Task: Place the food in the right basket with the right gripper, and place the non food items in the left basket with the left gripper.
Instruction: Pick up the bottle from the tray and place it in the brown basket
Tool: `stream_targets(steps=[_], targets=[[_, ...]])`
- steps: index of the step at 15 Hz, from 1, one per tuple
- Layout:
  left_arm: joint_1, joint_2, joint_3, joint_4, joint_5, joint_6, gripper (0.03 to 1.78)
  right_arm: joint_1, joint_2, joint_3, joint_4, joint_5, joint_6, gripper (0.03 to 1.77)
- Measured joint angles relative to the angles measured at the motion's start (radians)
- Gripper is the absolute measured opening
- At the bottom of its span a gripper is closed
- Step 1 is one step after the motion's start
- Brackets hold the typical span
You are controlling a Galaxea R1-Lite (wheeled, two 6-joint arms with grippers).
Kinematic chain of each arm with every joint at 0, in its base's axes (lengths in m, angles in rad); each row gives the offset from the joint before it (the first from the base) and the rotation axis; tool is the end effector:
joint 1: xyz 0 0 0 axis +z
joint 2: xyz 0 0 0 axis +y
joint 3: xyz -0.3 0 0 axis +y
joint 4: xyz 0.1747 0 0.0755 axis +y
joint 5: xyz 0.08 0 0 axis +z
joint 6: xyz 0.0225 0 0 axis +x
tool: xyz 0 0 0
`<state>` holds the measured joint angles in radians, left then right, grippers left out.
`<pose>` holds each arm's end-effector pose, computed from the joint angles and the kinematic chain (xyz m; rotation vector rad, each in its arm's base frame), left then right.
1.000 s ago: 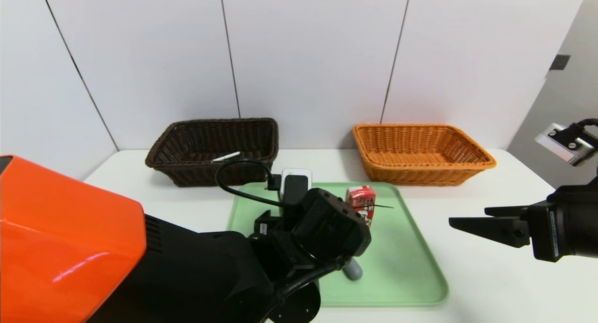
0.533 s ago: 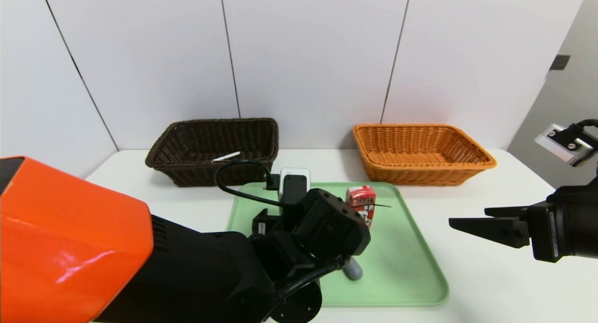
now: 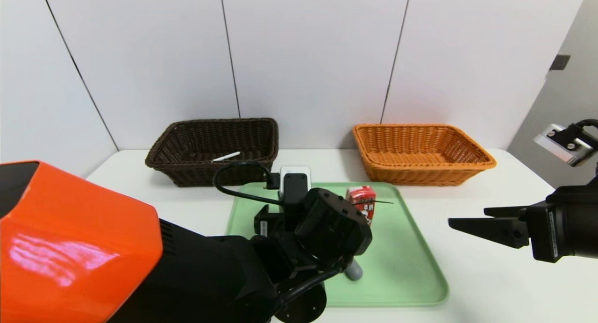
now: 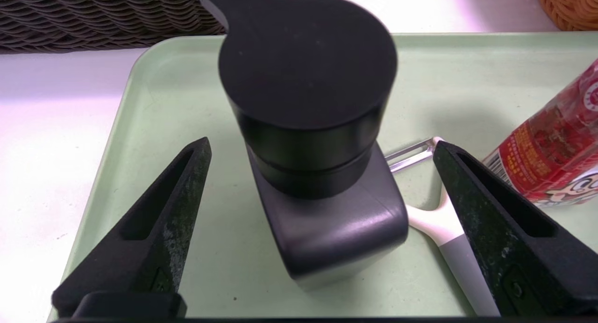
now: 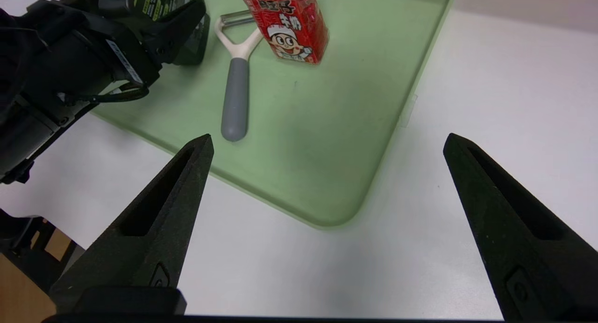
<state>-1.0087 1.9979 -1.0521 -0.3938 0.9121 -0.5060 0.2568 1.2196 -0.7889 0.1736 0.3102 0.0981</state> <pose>0.2110 -0.3015 0.1264 -0.0490 0.3272 -0.0118 0.1632 0.0500 0.2197 0.1088 0.6386 0.5191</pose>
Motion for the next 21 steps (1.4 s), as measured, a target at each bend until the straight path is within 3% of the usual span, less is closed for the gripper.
stream_targets(steps=[7, 10, 15, 21], targets=[[0.001, 0.016, 0.011, -0.013, 0.003, 0.002, 1.69, 0.003, 0.006, -0.007, 0.0, 0.001, 0.0, 1.7], [0.001, 0.017, 0.018, -0.015, 0.003, 0.006, 1.23, 0.003, 0.006, -0.009, 0.0, 0.001, 0.0, 1.7], [0.002, 0.018, 0.021, -0.014, 0.001, 0.006, 0.62, 0.003, 0.004, -0.009, 0.0, 0.002, 0.0, 1.7], [0.002, 0.016, 0.021, -0.013, 0.002, 0.008, 0.61, 0.009, -0.002, -0.001, 0.0, 0.0, 0.0, 1.7]])
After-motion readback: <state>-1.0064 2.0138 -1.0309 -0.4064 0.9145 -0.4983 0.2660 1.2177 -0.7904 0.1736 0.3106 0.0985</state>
